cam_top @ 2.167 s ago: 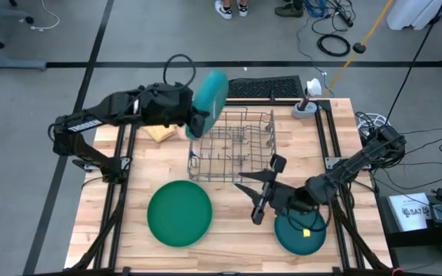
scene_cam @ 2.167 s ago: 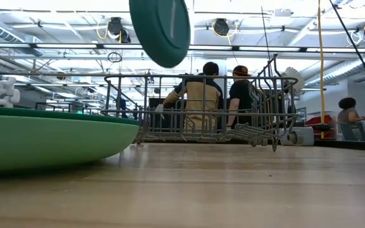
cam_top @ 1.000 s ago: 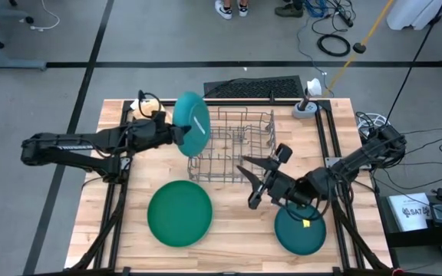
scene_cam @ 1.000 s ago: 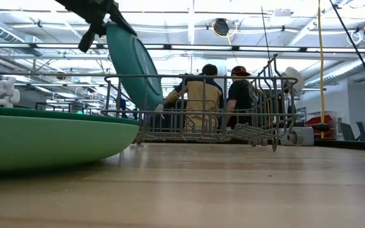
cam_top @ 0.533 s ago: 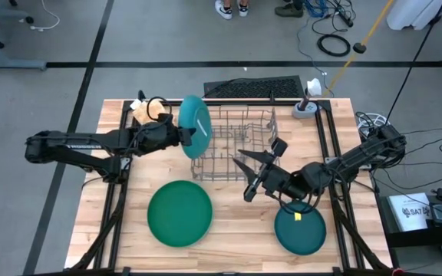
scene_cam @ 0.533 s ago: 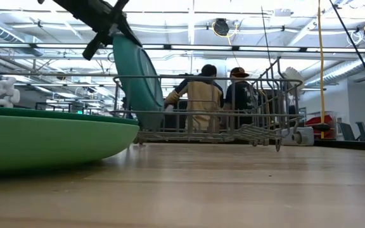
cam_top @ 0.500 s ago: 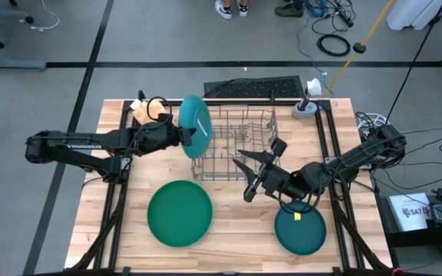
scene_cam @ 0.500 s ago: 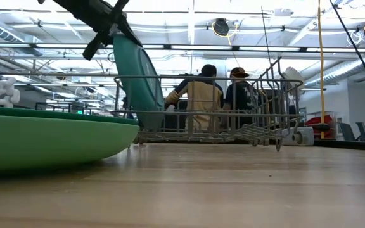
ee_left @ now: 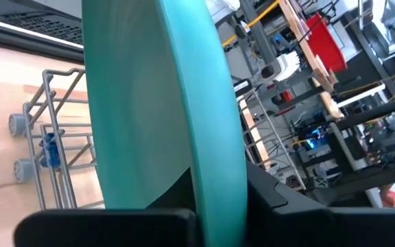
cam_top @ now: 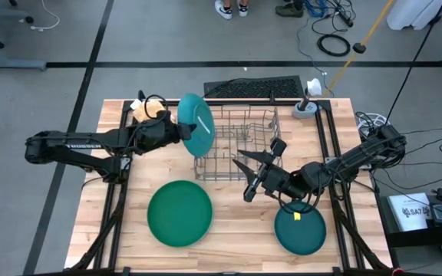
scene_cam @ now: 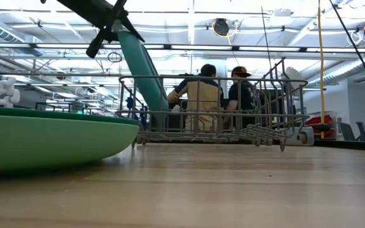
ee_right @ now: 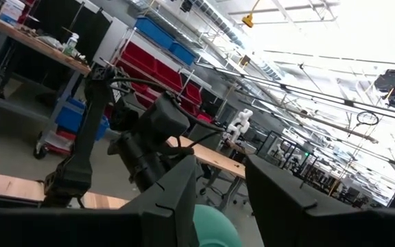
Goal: Sort dishes
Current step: Put the blue plate into the dishwasher rack
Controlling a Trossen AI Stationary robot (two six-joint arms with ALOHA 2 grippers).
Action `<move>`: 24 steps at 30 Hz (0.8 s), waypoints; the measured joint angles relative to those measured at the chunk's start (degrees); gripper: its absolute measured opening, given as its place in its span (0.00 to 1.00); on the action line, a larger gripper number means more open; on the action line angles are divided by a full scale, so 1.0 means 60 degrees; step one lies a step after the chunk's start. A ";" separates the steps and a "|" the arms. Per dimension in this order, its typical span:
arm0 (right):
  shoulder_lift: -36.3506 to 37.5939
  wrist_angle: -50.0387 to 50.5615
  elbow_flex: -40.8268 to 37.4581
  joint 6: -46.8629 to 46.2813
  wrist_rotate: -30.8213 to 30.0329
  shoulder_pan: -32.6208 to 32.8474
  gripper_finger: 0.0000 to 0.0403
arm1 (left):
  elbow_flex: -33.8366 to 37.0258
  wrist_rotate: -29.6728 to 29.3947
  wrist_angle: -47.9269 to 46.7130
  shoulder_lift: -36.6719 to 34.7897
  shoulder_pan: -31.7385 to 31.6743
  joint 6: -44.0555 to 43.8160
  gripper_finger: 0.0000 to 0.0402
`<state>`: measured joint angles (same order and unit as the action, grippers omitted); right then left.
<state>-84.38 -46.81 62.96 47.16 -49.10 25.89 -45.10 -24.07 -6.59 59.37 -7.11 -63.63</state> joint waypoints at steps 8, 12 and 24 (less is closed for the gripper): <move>0.0000 0.0000 0.0000 0.0004 -0.0003 0.0000 0.29 | -0.0011 -0.0096 0.0460 0.0003 0.0004 -0.0150 0.13; 0.0000 0.0000 0.0000 0.0018 -0.0003 0.0000 0.29 | -0.0011 -0.0069 0.0368 0.0011 0.0081 -0.0146 0.13; 0.0000 0.0000 0.0004 0.0036 -0.0003 0.0000 0.29 | -0.0016 -0.1545 -0.0066 0.0415 0.0789 -0.0018 0.13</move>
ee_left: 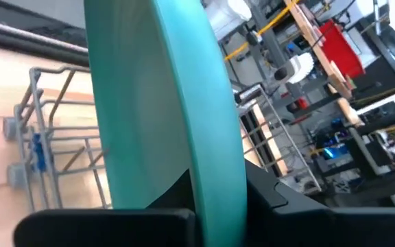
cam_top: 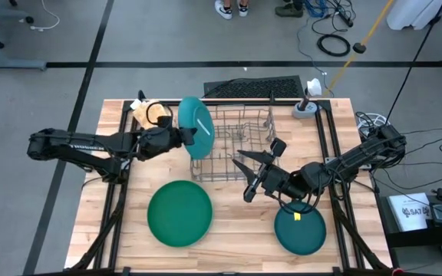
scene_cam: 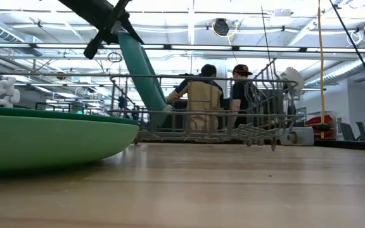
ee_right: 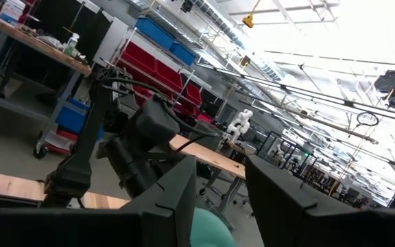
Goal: Sort dishes
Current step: Put the blue plate into the dishwasher rack
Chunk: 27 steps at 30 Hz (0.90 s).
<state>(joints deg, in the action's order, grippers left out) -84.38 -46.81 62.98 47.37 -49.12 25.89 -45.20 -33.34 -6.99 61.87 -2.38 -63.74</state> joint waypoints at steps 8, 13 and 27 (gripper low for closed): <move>-0.0004 0.0000 0.0004 0.0000 -0.0004 0.0000 0.29 | 0.0001 -0.0293 0.0484 -0.0404 0.0046 0.0591 0.13; -0.0004 -0.0004 0.0004 0.0000 -0.0005 0.0000 0.29 | 0.0001 -0.0503 0.0084 -0.0448 0.0322 0.0515 0.13; -0.0004 0.0012 0.0004 -0.0011 -0.0007 0.0000 0.29 | 0.0001 -0.1789 -0.0242 -0.0532 0.1049 0.0453 0.13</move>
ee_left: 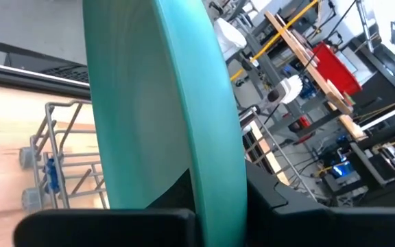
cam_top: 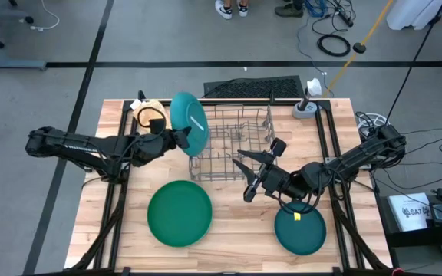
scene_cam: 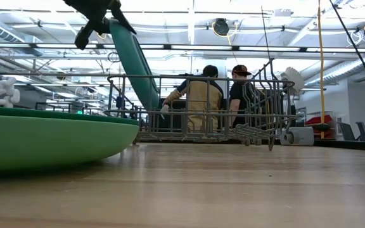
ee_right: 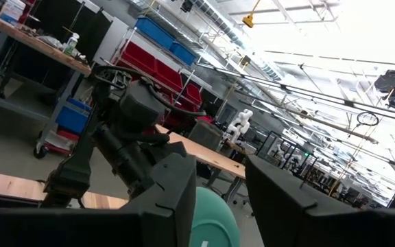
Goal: Sort dishes
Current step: Put the blue plate into the dishwasher rack
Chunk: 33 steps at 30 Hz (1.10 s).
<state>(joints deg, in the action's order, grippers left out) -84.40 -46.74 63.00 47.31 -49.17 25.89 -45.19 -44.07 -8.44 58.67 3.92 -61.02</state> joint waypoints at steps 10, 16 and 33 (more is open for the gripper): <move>0.0000 0.0014 0.0000 -0.0025 0.0000 -0.0007 0.29 | 0.0007 -0.0456 -0.0252 0.0210 0.0326 -0.0099 0.13; 0.0000 0.0010 0.0000 -0.0024 0.0000 -0.0007 0.29 | 0.0007 -0.0536 -0.0099 0.0660 0.0369 -0.0498 0.13; 0.0000 0.0010 0.0000 -0.0022 -0.0004 -0.0007 0.29 | 0.0015 -0.0413 0.0563 0.0834 0.0442 -0.0538 0.13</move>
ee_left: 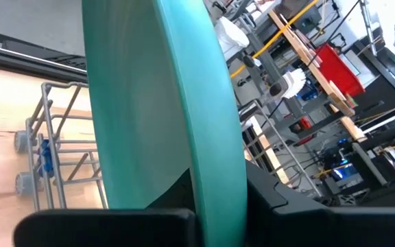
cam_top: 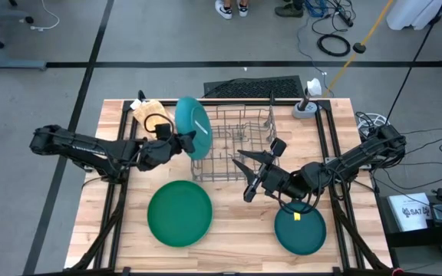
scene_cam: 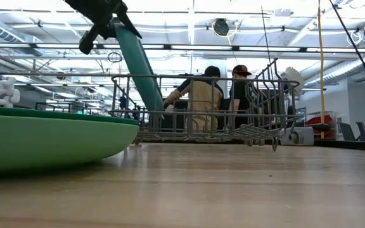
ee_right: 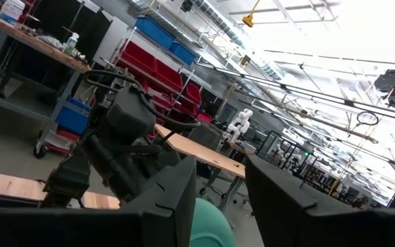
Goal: Sort dishes
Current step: Put the blue plate into the dishwasher rack
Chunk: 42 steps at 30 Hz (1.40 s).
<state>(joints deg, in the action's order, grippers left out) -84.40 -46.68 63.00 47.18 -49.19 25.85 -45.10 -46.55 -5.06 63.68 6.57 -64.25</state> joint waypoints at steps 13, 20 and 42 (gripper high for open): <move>0.0000 0.0000 0.0000 0.0000 0.0000 0.0000 0.29 | 0.0000 0.0039 -0.0269 0.0452 0.0000 -0.0020 0.14; 0.0000 0.0003 0.0000 0.0000 -0.0004 0.0000 0.29 | 0.0000 0.0182 -0.0342 0.0532 0.0000 0.0286 0.19; 0.0000 0.0047 0.0000 0.0000 -0.0044 -0.0007 0.29 | -0.0004 0.0500 -0.2062 -0.0894 -0.0011 0.2462 0.44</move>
<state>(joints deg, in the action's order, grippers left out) -84.40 -46.39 63.00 47.18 -49.45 25.80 -45.12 -43.55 -17.43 58.31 6.50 -49.48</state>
